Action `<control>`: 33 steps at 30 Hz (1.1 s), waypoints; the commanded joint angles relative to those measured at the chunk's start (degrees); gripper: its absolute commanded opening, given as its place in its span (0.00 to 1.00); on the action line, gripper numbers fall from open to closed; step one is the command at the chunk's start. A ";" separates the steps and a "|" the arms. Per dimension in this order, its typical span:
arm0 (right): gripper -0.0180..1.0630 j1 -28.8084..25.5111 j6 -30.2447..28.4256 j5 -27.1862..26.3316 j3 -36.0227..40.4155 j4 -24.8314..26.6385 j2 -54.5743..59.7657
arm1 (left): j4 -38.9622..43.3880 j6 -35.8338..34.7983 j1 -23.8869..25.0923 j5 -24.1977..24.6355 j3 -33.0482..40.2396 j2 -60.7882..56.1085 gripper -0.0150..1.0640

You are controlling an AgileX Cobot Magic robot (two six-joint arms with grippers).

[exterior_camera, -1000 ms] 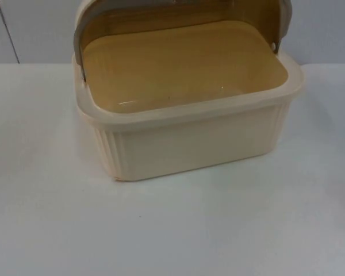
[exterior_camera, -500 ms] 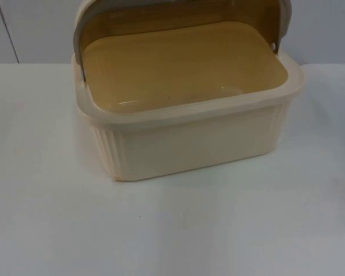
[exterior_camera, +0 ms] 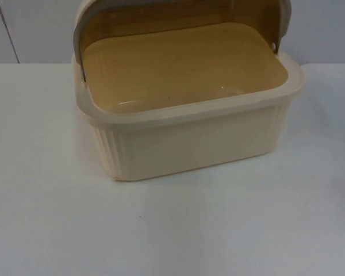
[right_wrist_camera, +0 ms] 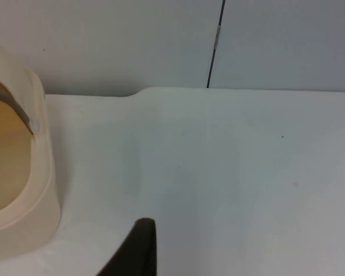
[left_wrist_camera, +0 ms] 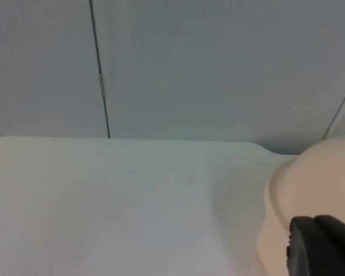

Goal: Open the box lid with the left hand, place the block into the box with the right hand, then close the box lid with the left hand.

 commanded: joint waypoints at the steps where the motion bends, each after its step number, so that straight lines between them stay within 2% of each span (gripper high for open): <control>1: 0.98 -0.27 -0.30 0.02 -0.23 0.15 -0.17 | 0.49 0.19 0.14 -0.25 -0.36 -0.44 0.05; 4: 0.98 -0.27 -0.30 0.02 -0.23 0.15 -0.17 | 0.39 0.19 0.14 0.23 -0.36 -0.44 0.22; 5: 0.98 -0.27 -0.30 0.02 -0.23 0.15 -0.17 | 0.39 0.19 0.14 0.23 -0.36 -0.44 0.22; 7: 0.98 -0.27 -0.30 0.02 -0.23 0.15 -0.17 | 0.37 0.19 -0.35 1.40 -0.36 -0.44 0.42; 9: 0.98 -0.27 -0.30 -0.08 -0.23 0.14 -0.17 | 0.63 0.19 -1.46 1.78 -0.25 -0.44 0.75; 10: 0.98 -0.27 -0.30 -0.08 -0.23 0.14 -0.17 | 0.63 0.19 -1.46 1.78 -0.25 -0.44 0.75; 11: 0.98 -0.27 -0.30 -0.08 -0.23 0.14 -0.17 | 1.06 0.94 -2.09 1.92 -0.25 -0.44 0.91; 12: 0.98 -0.27 -0.30 -0.08 -0.23 0.14 -0.17 | 1.21 1.76 -2.77 2.02 -0.25 -0.44 0.99; 24: 0.98 -0.27 -0.30 0.44 -0.23 -0.21 -0.06 | -1.80 2.04 -3.38 -0.01 -0.72 -0.44 0.99; 25: 0.98 -0.27 -0.30 -0.03 -0.23 -0.24 0.20 | -1.90 2.03 -3.38 0.74 -1.52 -0.44 0.99; 27: 0.98 -0.27 -0.30 -0.59 -0.23 -0.24 1.34 | -1.55 1.65 -3.38 6.15 -5.55 0.15 0.99; 28: 0.98 -0.27 -0.30 -0.59 -0.23 -0.24 1.34 | -1.55 1.65 -3.38 6.15 -5.55 0.15 0.99; 32: 0.98 -0.27 -0.30 -0.59 -0.23 0.96 4.76 | -0.70 1.65 -3.38 16.92 -15.68 3.70 0.99; 33: 0.98 -0.27 -0.30 -0.59 -0.23 1.15 5.53 | -0.70 1.62 -3.38 17.52 -16.63 4.10 0.99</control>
